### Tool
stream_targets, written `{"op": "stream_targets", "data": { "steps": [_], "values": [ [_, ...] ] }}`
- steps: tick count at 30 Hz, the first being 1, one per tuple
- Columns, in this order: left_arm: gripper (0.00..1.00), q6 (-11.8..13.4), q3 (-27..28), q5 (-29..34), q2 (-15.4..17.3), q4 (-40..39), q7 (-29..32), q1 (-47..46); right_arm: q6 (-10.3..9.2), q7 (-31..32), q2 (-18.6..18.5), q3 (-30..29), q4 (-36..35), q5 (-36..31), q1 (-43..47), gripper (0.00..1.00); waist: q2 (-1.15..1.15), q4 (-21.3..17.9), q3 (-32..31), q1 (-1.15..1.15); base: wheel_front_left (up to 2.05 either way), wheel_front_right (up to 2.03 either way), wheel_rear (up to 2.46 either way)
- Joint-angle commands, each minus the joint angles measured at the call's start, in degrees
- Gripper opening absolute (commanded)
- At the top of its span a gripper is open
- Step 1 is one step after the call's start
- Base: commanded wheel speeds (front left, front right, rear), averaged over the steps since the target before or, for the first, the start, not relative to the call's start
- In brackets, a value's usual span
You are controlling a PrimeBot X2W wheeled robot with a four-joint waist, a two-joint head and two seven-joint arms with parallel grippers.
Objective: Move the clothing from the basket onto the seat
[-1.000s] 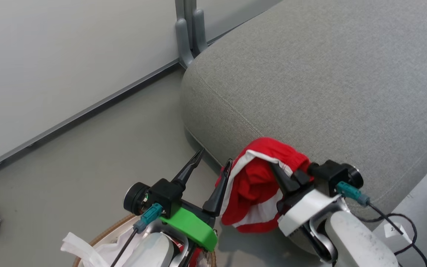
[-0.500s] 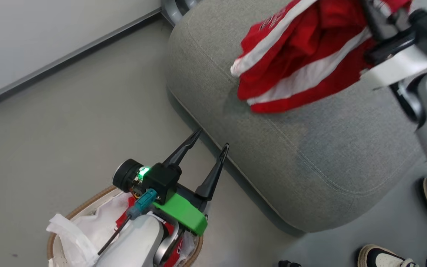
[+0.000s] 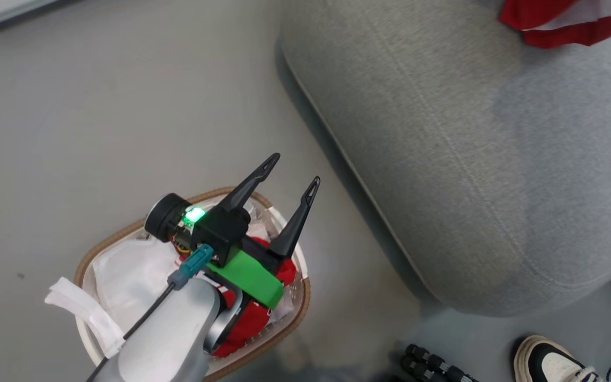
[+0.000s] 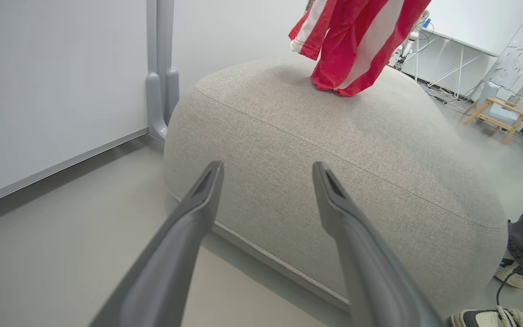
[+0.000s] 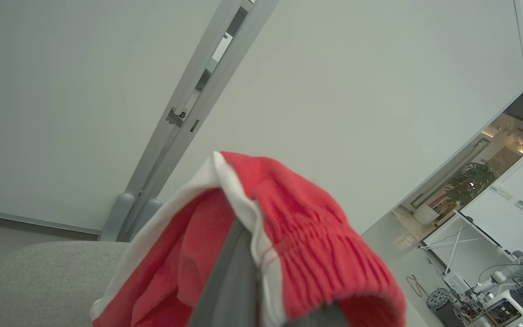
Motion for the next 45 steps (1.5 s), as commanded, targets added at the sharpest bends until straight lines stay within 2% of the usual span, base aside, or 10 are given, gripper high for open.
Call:
{"op": "stream_targets", "data": {
  "steps": [1, 8, 10, 11, 12, 14, 22, 31, 36, 45],
  "values": [
    [1.00, -0.2, 0.3, 0.2, 0.6, -0.3, -0.2, -1.4, -0.08, -0.3, 0.5, -1.1, 1.4, -0.3, 0.0, 0.00, 0.00, 5.2, 5.2, -0.01, 0.00, 0.00, 0.00],
    [1.00, -0.2, 1.3, 0.1, 2.0, 0.5, -0.2, -0.6, -0.08, -0.3, 3.4, -6.6, 9.0, -2.5, 5.7, 0.02, 0.00, 6.6, 6.8, -0.01, 0.00, 0.00, 0.00],
    [1.00, -0.2, 1.6, 0.1, 2.5, 0.7, -0.2, -0.1, -0.08, -0.3, 4.6, -9.3, 11.1, -3.4, 8.6, 0.13, 0.00, 6.7, 6.7, -0.01, 0.00, 0.00, 0.00],
    [1.00, -0.2, 1.7, 0.0, 2.5, 0.8, -0.2, 0.1, -0.08, -0.3, 5.1, -10.8, 11.9, -3.6, 10.0, 0.23, 0.00, 6.7, 6.6, -0.01, 0.00, 0.00, 0.00],
    [1.00, -0.2, 1.9, -0.1, 2.5, 1.0, -0.2, 0.3, -0.08, -0.3, 5.6, -12.4, 12.5, -3.9, 11.5, 0.46, 0.00, 6.6, 6.3, -0.01, 0.00, 0.00, 0.00],
    [1.00, -0.2, 2.1, -0.2, 2.3, 1.3, -0.2, 0.8, -0.08, -0.3, 6.4, -15.2, 13.1, -4.2, 14.1, 1.00, 0.00, 6.4, 5.5, -0.01, 0.00, 0.00, 0.00],
    [1.00, -0.2, 2.9, -0.6, 0.6, 2.5, -0.2, 2.7, -0.08, -0.3, 11.0, -21.4, 11.3, -5.9, 25.8, 1.00, 0.00, 5.8, 0.1, -0.01, 0.00, 0.00, 0.00],
    [1.00, -0.2, 6.7, -0.7, -1.3, 2.8, -0.2, 6.3, -0.08, -0.3, 14.4, -22.3, 4.4, -7.3, 37.5, 1.00, 0.00, 6.5, -6.1, -0.01, 0.00, 0.00, 0.00],
    [1.00, -0.2, 8.7, -0.2, -2.2, 3.0, -0.2, 9.0, -0.08, -0.3, 16.2, -21.7, 1.8, -6.9, 42.4, 1.00, 0.00, 7.8, -9.7, -0.01, 0.00, 0.00, 0.00],
    [1.00, -0.2, 16.9, 1.8, -5.2, 3.4, -0.2, 14.3, -0.08, -0.3, 20.0, -15.0, -4.3, -3.6, 46.3, 1.00, 0.00, 11.4, -14.9, -0.01, 0.00, 0.00, 0.00]
  ]
}}
